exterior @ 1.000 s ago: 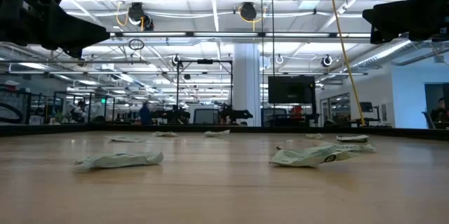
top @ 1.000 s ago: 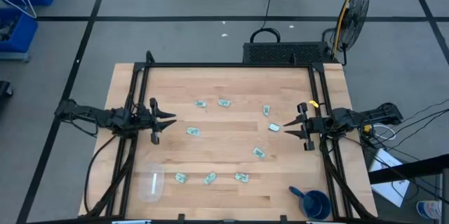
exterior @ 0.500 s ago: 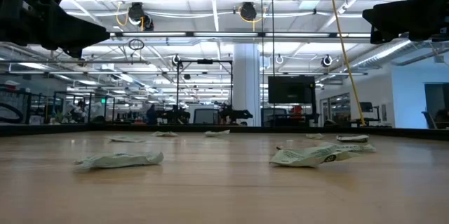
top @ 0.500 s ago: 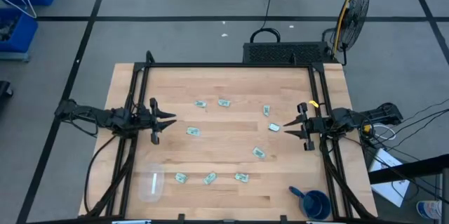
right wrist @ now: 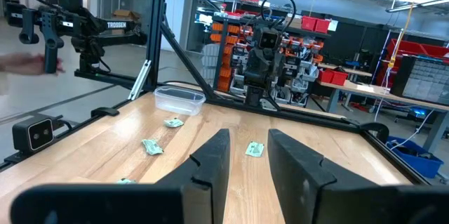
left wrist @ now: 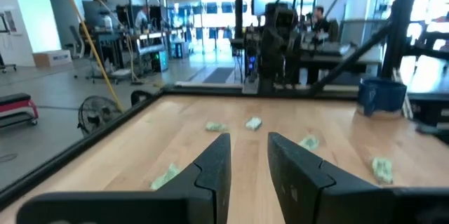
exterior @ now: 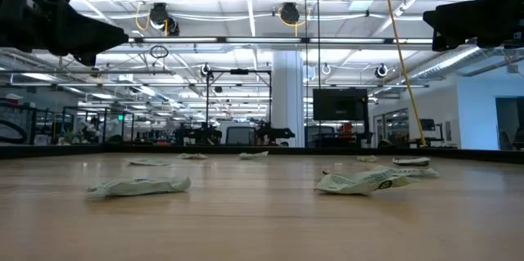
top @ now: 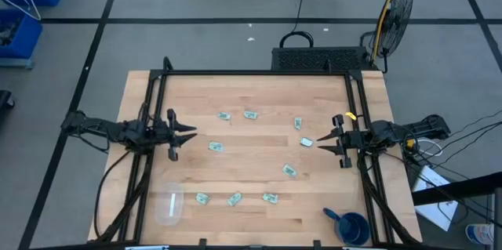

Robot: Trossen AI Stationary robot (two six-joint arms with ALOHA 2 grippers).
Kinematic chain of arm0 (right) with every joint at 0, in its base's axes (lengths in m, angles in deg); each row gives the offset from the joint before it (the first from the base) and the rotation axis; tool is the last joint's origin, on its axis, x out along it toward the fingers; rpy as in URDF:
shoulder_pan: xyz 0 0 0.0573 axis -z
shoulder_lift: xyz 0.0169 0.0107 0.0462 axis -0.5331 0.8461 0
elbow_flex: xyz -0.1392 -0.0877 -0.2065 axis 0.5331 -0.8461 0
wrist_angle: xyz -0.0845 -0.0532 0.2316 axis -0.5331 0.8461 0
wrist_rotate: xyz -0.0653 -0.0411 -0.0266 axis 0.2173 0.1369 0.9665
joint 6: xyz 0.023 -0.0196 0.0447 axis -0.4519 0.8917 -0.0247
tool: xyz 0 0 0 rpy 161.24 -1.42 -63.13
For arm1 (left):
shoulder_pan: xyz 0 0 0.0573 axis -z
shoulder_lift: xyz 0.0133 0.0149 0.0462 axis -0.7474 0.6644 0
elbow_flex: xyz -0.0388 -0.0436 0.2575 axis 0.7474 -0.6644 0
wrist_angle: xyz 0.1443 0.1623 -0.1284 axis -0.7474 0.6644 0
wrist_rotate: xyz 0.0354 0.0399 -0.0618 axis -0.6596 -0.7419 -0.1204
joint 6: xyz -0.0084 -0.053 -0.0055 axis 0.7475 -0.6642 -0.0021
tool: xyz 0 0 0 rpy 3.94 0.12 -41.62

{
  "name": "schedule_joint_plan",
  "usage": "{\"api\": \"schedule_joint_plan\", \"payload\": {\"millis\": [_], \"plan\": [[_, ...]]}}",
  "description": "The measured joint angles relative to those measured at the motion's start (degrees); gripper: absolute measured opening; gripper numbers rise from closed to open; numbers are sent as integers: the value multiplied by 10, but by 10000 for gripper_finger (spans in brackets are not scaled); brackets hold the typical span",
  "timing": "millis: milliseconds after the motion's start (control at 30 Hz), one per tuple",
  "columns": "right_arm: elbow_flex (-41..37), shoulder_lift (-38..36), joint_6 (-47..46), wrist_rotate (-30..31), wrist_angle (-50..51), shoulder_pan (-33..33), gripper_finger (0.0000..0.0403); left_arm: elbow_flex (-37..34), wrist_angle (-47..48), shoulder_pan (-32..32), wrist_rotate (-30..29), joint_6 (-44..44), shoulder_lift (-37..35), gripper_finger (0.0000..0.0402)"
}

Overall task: Pick and place Stevia / Truvia into bins
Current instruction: Put the stevia packet into the transparent bin

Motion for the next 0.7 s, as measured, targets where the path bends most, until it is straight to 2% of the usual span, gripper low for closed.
{"api": "schedule_joint_plan", "payload": {"millis": [167,433,700], "plan": [[0,0,0,0,0,0,91,0,-10,0,0,-9,0,102],[0,0,0,0,0,0,91,0,-10,0,0,-114,0,102],[0,0,0,0,0,0,91,0,-10,0,0,-121,0,102]]}}
